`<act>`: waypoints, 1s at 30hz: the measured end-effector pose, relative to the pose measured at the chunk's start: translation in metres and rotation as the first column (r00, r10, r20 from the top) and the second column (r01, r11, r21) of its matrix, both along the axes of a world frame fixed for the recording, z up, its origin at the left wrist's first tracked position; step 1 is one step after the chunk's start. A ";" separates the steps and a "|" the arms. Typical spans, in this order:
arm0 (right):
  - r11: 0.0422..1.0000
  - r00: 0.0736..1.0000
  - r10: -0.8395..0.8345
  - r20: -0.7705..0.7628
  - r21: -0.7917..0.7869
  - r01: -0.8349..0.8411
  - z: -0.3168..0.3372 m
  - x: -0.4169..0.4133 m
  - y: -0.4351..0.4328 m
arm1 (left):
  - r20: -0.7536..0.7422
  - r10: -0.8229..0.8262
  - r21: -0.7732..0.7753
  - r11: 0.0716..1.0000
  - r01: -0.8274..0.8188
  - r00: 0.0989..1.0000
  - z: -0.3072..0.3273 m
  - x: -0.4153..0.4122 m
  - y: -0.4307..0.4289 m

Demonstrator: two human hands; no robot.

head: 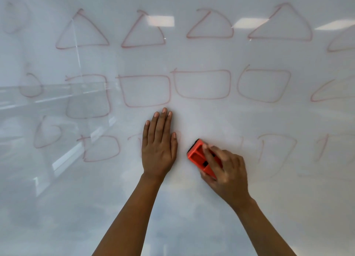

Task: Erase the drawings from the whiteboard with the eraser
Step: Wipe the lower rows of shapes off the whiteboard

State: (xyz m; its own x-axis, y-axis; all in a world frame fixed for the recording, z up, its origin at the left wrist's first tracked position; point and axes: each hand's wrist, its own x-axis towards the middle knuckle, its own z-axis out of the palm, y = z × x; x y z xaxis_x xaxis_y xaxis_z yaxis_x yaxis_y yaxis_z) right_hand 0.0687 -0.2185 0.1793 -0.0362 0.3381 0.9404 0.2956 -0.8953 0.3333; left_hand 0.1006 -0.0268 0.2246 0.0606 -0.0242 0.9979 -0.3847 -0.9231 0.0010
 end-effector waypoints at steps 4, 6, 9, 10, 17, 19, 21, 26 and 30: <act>0.875 0.998 -0.047 0.046 0.484 0.019 0.024 0.004 -0.008 | 0.000 0.000 -0.008 1.000 0.000 1.000 0.000 -0.001 -0.001; 0.771 0.997 -0.060 0.041 0.637 0.020 0.032 0.005 0.006 | -0.002 -0.001 -0.009 1.000 0.001 1.000 0.000 -0.001 -0.002; 0.873 0.998 -0.054 0.023 0.487 0.036 0.015 0.006 0.028 | 0.002 -0.004 -0.004 1.000 0.004 1.000 -0.001 0.000 -0.001; 0.937 0.999 -0.035 -0.002 0.348 0.033 0.001 0.004 0.031 | 0.004 -0.005 -0.004 1.000 0.005 1.000 -0.001 0.000 -0.001; 1.000 0.998 -0.010 -0.069 -0.007 0.010 -0.032 -0.006 -0.022 | 0.012 0.007 -0.006 1.000 -0.006 1.000 -0.001 0.002 -0.001; 0.964 0.999 -0.038 -0.029 0.262 0.045 -0.011 -0.003 -0.036 | 0.005 0.007 -0.008 1.000 -0.007 1.000 -0.001 0.001 -0.001; 0.810 0.998 -0.068 0.001 0.584 0.054 0.015 -0.002 -0.040 | 0.001 0.009 -0.007 1.000 -0.009 1.000 -0.001 0.001 -0.001; 0.739 0.998 -0.056 -0.010 0.672 0.048 0.031 -0.002 -0.011 | 0.002 0.015 -0.009 1.000 -0.015 1.000 0.000 0.001 -0.002; 0.988 0.993 -0.042 -0.110 0.143 0.058 -0.025 -0.009 0.001 | -0.004 0.023 -0.003 1.000 -0.023 1.000 -0.001 0.001 -0.001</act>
